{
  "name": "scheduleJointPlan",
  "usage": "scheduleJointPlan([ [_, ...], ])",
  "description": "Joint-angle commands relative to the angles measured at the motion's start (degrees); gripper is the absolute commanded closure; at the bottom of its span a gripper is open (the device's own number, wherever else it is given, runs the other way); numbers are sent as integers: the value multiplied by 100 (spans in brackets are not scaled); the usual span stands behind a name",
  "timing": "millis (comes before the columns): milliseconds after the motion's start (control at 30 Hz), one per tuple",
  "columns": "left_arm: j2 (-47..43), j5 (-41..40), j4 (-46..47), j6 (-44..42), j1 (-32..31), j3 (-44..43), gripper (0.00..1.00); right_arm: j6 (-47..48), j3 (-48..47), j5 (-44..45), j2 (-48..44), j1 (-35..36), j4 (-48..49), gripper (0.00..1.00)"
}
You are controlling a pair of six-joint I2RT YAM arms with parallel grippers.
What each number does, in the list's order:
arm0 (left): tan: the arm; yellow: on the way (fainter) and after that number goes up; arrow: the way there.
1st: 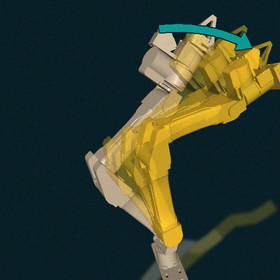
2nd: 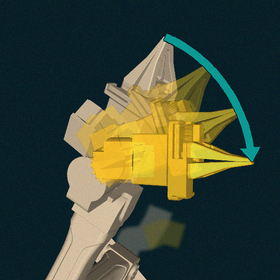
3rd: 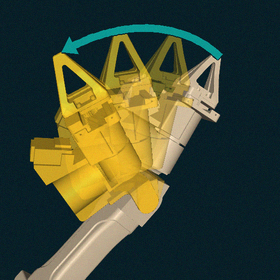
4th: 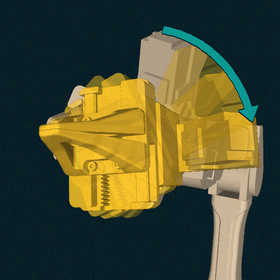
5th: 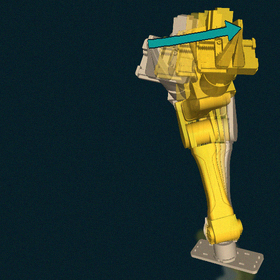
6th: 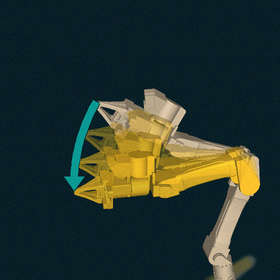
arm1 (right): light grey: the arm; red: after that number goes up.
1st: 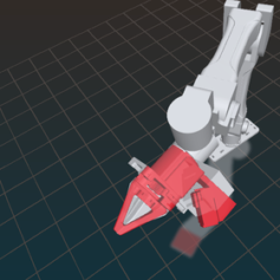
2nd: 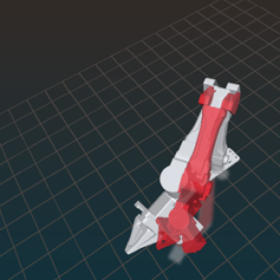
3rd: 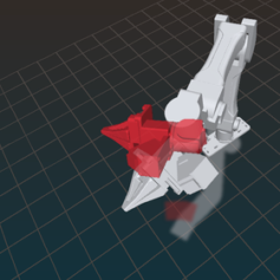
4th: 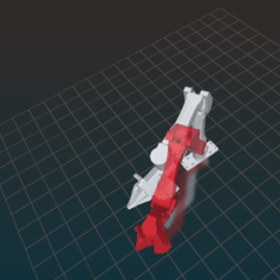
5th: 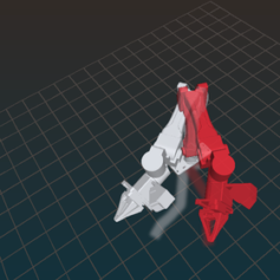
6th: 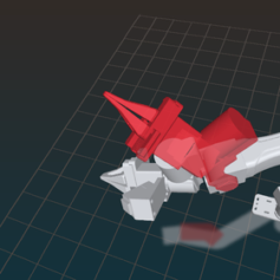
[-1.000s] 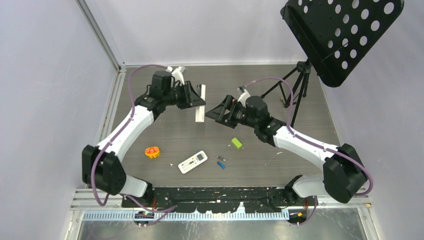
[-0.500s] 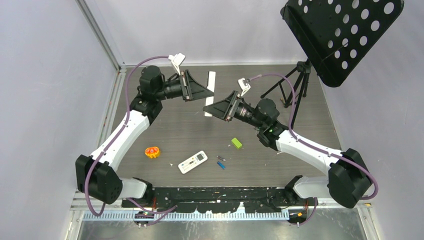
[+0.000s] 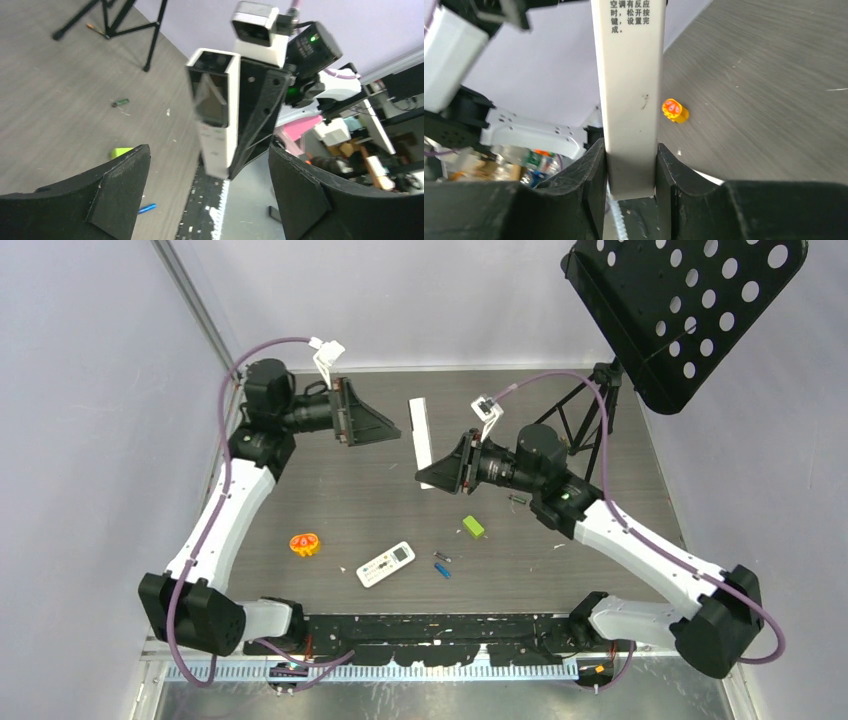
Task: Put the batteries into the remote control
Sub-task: Adjust the remote control.
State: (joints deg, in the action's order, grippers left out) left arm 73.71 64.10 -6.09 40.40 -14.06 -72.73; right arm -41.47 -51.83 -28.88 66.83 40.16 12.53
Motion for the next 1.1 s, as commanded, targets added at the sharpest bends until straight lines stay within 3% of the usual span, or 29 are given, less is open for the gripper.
scheduleJointPlan([
  [0, -330, 715, -1025, -1683, 297, -455, 9, 2105, -806, -193, -448, 18, -1984, 99],
  [167, -265, 700, -984, -1863, 297, -576, 9, 2751, -1146, -251, -363, 18, -2900, 100],
  [400, -132, 1205, 864, -240, 282, -66, 11, 3425, -1551, -534, -137, 26, -3495, 100],
  [633, -203, 1394, 882, -769, 132, 338, 15, 3681, -1896, -1055, 138, 48, -3753, 100],
  [1067, -252, 1653, 737, -1557, -445, 611, 44, 3822, -2098, -1471, 230, 202, -3909, 100],
])
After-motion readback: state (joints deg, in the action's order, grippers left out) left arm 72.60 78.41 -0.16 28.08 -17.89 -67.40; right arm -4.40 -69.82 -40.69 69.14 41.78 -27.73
